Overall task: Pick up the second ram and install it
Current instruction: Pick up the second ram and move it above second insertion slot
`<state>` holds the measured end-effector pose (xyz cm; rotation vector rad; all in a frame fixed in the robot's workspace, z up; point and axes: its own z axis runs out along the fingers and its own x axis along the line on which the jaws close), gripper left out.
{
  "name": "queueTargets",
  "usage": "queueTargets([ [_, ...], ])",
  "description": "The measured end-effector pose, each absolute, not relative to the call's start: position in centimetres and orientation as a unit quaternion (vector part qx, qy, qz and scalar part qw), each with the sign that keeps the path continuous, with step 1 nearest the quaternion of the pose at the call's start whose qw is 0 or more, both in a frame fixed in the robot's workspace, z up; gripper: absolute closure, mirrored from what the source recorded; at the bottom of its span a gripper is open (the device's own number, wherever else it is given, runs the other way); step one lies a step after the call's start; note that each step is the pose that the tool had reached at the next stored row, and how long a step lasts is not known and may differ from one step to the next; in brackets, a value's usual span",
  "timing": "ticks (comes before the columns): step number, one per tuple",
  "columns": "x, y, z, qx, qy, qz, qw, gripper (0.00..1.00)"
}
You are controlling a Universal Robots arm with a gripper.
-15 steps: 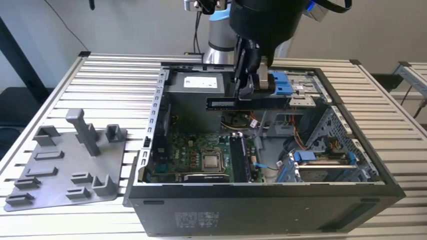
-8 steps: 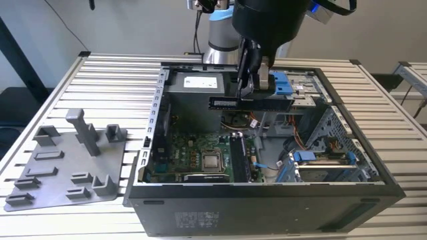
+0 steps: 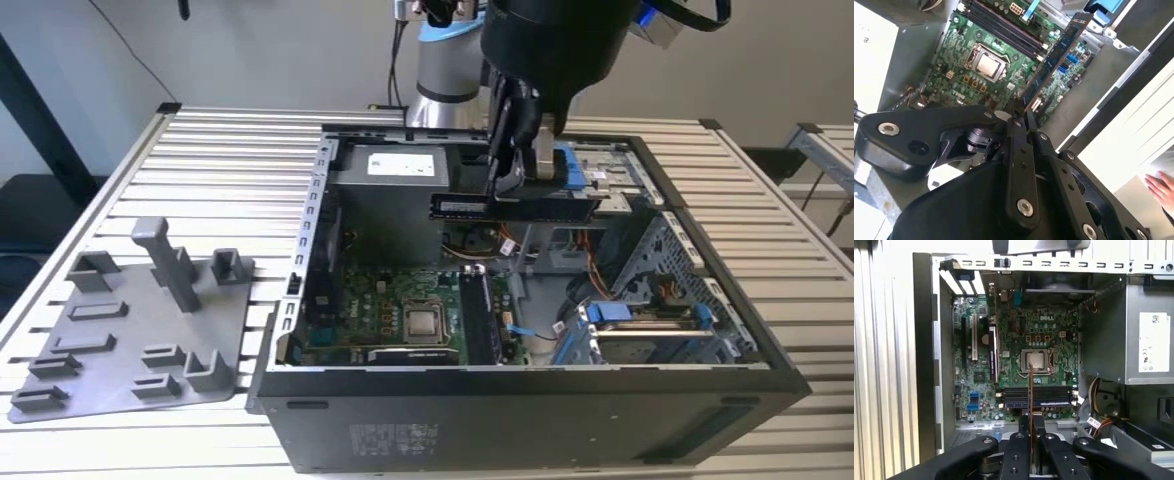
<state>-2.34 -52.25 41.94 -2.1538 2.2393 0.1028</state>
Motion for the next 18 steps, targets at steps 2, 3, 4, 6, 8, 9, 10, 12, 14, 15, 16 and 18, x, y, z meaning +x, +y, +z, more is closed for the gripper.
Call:
queueTargets([
  [2, -2.2, -52.3, 41.9, -0.697, 0.716, 0.033, 0.016, 0.85],
  [3, -2.1, -52.3, 41.9, -0.698, 0.715, 0.033, 0.016, 0.85],
  [4, -2.1, -52.3, 41.9, -0.699, 0.714, 0.033, 0.016, 0.85],
  [6, -2.1, -52.3, 41.9, -0.699, 0.714, 0.033, 0.016, 0.85],
  [8, -2.1, -52.3, 41.9, -0.699, 0.714, 0.033, 0.016, 0.85],
  [9, -2.1, -52.3, 41.9, -0.699, 0.714, 0.033, 0.016, 0.85],
  [10, -2.1, -52.2, 41.9, -0.699, 0.714, 0.033, 0.016, 0.85],
  [12, -2.0, -52.1, 41.9, -0.699, 0.714, 0.033, 0.016, 0.85],
  [14, -2.0, -51.9, 41.9, -0.699, 0.714, 0.033, 0.016, 0.85],
  [15, -2.0, -51.8, 41.9, -0.699, 0.714, 0.033, 0.016, 0.85],
  [16, -2.0, -51.6, 41.9, -0.699, 0.714, 0.033, 0.016, 0.85],
  [18, -1.9, -51.2, 41.9, -0.699, 0.714, 0.033, 0.016, 0.85],
])
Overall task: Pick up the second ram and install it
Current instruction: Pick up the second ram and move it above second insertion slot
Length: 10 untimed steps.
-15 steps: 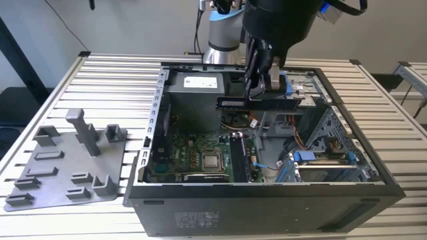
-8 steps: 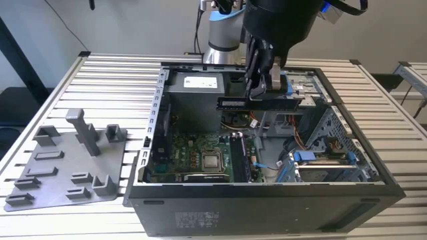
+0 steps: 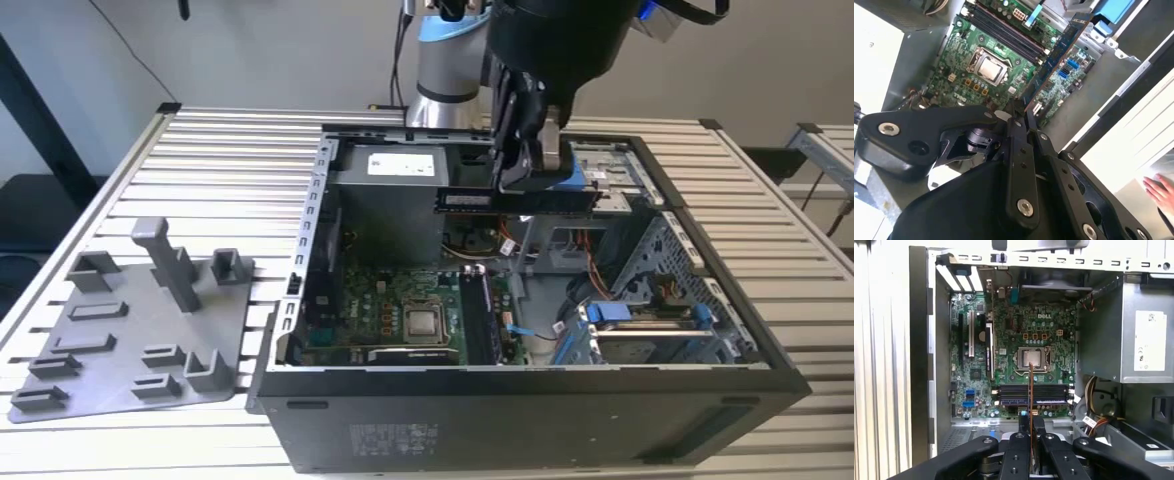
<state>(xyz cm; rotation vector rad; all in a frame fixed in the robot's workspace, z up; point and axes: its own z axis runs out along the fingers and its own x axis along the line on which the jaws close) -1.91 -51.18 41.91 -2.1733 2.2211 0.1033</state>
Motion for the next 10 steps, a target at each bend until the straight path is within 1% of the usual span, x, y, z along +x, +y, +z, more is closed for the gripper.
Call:
queueTargets([
  [10, -1.6, -48.8, 41.9, -0.699, 0.714, 0.033, 0.016, 0.85],
])
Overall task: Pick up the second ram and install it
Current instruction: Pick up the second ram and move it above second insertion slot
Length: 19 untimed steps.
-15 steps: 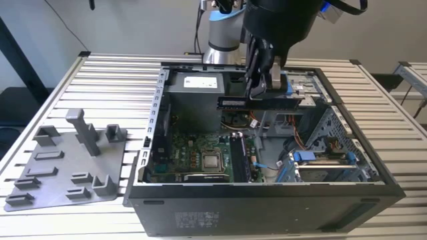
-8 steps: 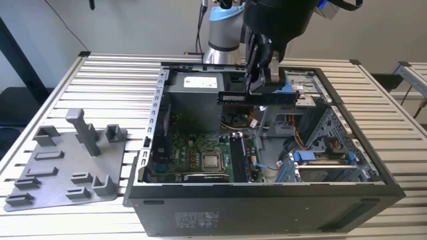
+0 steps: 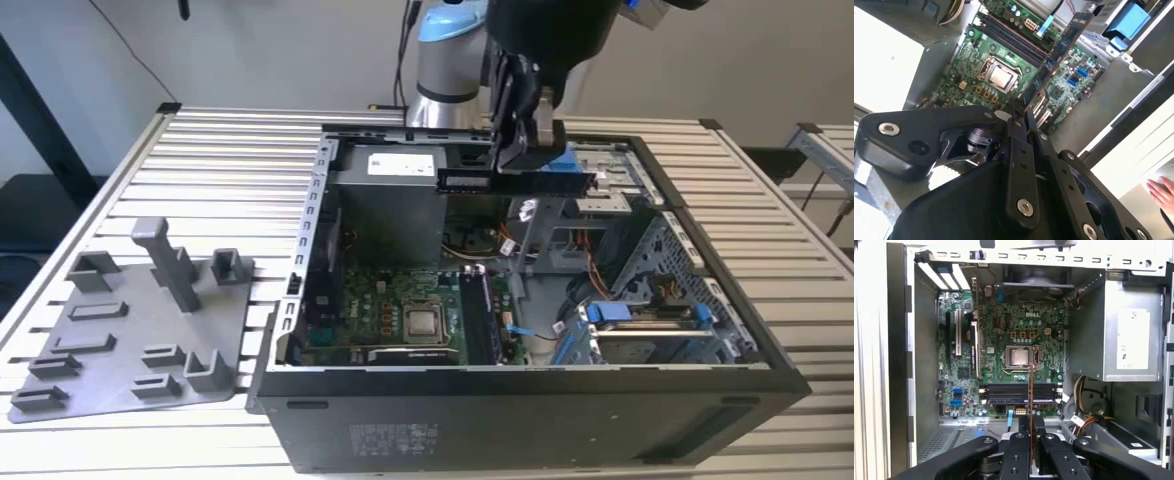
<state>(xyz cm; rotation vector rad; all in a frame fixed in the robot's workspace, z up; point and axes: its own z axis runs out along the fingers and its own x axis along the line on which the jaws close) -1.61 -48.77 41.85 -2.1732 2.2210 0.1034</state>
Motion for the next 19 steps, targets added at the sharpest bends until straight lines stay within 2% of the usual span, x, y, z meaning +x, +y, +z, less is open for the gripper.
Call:
queueTargets([
  [19, -1.3, -43.7, 41.7, -0.699, 0.714, 0.033, 0.016, 0.85],
])
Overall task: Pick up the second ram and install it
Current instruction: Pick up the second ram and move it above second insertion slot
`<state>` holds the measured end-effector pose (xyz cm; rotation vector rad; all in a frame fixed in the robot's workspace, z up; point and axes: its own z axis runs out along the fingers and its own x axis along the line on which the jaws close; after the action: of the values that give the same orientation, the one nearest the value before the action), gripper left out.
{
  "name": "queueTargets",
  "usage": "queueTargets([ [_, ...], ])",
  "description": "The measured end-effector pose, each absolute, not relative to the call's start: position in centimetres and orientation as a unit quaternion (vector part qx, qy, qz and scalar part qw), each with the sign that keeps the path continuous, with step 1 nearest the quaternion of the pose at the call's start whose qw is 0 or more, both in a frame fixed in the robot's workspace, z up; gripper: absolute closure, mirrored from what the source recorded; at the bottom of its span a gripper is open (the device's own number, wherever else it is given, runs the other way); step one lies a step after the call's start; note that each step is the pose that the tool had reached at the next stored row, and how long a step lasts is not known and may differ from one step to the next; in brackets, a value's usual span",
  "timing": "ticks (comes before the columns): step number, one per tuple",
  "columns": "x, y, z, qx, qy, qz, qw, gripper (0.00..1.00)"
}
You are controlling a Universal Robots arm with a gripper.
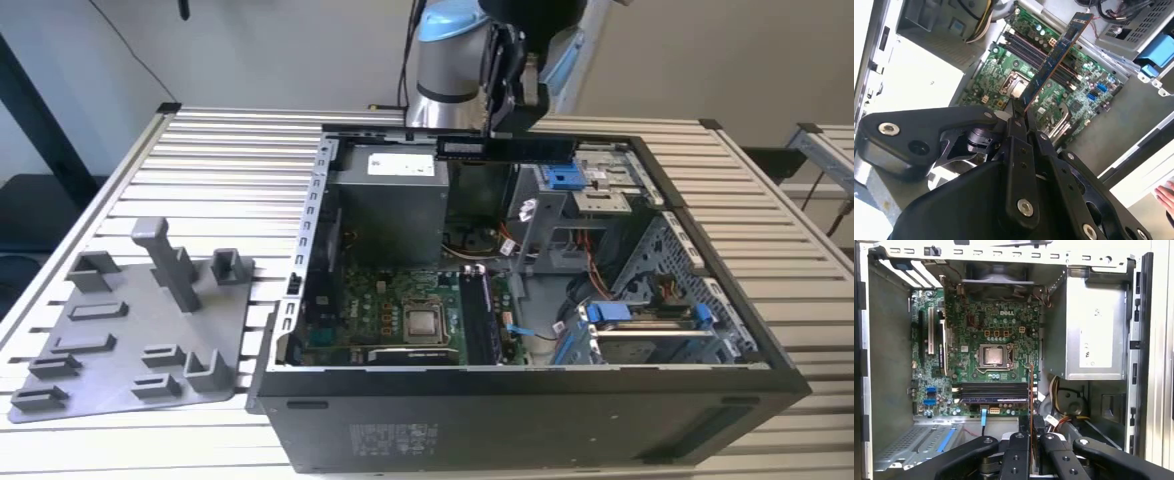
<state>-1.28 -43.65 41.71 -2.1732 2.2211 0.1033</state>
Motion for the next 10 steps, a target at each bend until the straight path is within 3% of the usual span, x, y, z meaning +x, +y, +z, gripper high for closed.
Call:
queueTargets([
  [10, -1.1, -41.9, 41.6, -0.699, 0.714, 0.033, 0.016, 0.85],
])
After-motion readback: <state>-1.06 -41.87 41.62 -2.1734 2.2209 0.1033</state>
